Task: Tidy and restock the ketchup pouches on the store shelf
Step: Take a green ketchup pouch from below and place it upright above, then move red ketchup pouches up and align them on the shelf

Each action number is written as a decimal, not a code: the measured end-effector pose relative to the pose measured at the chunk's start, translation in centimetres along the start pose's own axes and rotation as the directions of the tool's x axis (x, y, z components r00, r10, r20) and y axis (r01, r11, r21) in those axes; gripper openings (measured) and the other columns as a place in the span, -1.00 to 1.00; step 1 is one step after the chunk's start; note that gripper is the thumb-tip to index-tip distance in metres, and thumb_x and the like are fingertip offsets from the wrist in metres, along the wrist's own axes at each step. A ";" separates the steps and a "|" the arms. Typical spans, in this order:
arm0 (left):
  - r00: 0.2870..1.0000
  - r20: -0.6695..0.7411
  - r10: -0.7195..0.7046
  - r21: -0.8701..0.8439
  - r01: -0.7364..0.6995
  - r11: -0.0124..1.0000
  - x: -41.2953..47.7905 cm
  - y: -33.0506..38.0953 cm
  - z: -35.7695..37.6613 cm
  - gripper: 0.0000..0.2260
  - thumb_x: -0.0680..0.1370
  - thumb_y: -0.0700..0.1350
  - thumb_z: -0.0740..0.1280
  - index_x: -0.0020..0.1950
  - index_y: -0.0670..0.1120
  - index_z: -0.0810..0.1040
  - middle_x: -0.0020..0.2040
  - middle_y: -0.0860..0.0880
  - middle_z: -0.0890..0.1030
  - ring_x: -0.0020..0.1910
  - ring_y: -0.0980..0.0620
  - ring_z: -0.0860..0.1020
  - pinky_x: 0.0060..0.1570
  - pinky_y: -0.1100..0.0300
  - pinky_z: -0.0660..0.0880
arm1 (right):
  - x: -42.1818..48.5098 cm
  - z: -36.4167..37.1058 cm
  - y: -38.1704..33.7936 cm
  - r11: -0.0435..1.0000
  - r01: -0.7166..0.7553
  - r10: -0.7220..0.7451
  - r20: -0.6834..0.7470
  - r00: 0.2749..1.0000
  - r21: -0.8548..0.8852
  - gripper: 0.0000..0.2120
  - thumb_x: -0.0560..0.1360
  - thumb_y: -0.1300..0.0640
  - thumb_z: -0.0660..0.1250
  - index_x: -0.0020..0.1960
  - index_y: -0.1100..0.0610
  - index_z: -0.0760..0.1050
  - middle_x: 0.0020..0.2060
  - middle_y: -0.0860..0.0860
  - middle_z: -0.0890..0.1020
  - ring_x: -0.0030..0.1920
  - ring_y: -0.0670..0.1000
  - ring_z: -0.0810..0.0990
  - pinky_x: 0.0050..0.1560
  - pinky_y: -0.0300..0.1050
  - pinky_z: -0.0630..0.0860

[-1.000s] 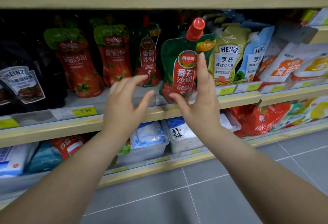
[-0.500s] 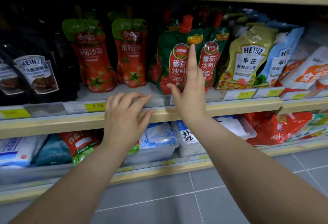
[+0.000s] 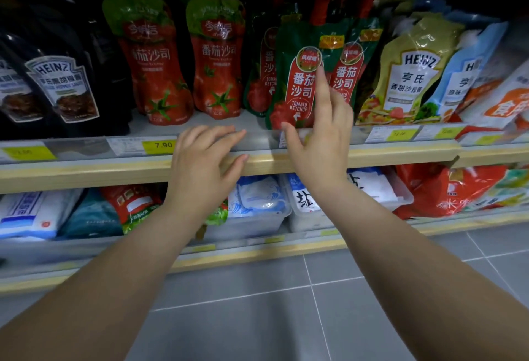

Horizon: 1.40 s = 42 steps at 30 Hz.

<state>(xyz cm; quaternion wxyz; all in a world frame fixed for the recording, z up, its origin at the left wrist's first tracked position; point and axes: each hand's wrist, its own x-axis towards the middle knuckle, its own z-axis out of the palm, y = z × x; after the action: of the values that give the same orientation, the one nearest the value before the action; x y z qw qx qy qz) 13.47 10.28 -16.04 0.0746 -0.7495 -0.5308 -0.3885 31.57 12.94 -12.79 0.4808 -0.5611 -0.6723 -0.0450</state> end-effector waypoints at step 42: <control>0.950 0.057 -0.306 -0.303 0.309 0.902 -6.9 -3.2 -3.5 -0.81 0.48 -0.13 0.39 0.08 0.02 0.64 -0.06 0.07 0.67 -0.08 0.15 0.57 -0.04 0.29 0.46 | -9.2 3.4 -6.7 0.888 -0.083 -0.109 0.383 0.917 0.451 -0.73 0.50 0.23 0.33 0.20 0.12 0.51 0.03 0.01 0.58 0.06 0.00 0.53 0.06 -0.22 0.45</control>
<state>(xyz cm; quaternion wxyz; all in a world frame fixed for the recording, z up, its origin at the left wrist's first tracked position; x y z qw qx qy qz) 8.08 4.68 -19.18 -0.1073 -0.6603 -0.5755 -0.4704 23.31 5.99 -17.82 0.4524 -0.4244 -0.7508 0.2269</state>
